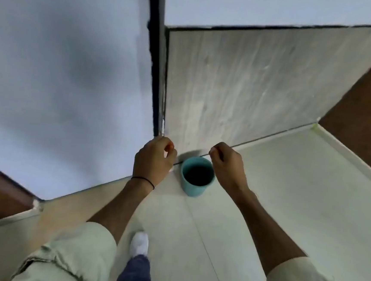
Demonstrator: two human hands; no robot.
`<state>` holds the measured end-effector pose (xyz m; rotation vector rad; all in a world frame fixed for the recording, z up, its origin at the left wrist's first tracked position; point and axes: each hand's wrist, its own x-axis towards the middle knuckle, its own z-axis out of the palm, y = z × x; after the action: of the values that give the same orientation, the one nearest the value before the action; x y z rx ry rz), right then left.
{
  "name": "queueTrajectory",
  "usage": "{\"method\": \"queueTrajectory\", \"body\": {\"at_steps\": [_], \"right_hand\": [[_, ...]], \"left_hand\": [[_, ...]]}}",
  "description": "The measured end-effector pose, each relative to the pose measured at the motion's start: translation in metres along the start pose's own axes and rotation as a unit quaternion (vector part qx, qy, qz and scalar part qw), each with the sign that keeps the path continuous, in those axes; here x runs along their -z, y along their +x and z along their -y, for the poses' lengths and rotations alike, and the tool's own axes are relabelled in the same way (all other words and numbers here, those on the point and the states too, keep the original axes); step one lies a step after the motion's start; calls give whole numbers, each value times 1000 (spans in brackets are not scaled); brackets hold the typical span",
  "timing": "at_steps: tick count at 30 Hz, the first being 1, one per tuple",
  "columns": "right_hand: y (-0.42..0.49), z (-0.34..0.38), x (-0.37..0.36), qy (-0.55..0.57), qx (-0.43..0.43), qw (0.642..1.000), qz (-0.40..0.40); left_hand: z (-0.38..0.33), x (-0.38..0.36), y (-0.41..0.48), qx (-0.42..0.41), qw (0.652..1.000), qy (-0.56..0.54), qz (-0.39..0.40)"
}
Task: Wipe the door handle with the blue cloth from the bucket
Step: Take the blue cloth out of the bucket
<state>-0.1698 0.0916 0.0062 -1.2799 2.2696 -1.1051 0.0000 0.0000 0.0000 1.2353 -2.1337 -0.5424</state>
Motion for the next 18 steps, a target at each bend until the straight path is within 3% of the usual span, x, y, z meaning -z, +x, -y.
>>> {"method": "queueTrajectory", "body": {"at_steps": [7, 18], "right_hand": [[125, -64, -38, -58, -76, 995, 31], [287, -142, -103, -96, -216, 960, 147]], "left_hand": [[41, -107, 119, 47, 996, -30, 66], [105, -246, 270, 71, 962, 6, 265]]}}
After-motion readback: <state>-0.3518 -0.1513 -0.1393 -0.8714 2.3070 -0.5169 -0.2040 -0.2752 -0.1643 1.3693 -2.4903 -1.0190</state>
